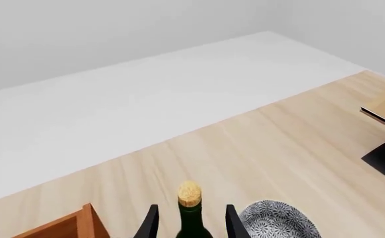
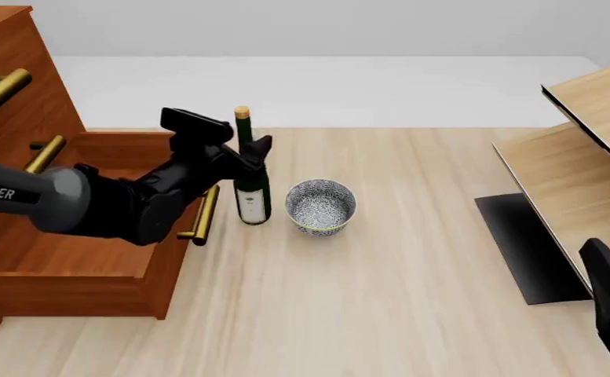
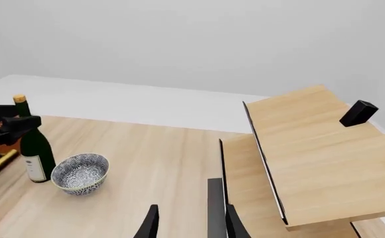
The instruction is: Put the wine bottle in the bottom drawer of the cabinet.
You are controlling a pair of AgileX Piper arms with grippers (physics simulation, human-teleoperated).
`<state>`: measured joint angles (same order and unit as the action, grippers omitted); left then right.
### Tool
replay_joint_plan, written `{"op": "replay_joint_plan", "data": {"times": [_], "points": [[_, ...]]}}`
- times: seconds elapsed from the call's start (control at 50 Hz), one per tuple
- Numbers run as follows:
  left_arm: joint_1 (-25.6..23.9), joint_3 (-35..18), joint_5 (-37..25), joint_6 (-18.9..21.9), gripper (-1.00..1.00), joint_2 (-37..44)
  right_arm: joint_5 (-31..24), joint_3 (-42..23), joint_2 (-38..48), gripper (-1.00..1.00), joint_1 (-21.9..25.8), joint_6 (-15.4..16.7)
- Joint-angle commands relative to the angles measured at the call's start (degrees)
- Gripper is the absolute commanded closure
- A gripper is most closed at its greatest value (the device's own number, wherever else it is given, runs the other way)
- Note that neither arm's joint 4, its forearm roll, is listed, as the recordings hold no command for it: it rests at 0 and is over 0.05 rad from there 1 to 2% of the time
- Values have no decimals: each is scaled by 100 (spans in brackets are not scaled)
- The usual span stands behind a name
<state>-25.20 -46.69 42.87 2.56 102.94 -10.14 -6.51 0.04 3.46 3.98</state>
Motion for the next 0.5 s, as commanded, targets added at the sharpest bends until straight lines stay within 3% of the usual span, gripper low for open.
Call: {"op": "replay_joint_plan", "data": {"times": [0.02, 0.32, 0.34, 0.5], "points": [[22, -165, -67, -27, -100, 148, -64, -32, 0, -100, 5, 25], [-60, -324, -172, -19, -100, 244, -77, -49, 0, -100, -19, 24], [-36, -320, -153, 5, 100, 239, -76, -49, 0, -100, -17, 28], [-75, -295, -171, -41, 100, 218, -59, -40, 1, -100, 13, 23]]}}
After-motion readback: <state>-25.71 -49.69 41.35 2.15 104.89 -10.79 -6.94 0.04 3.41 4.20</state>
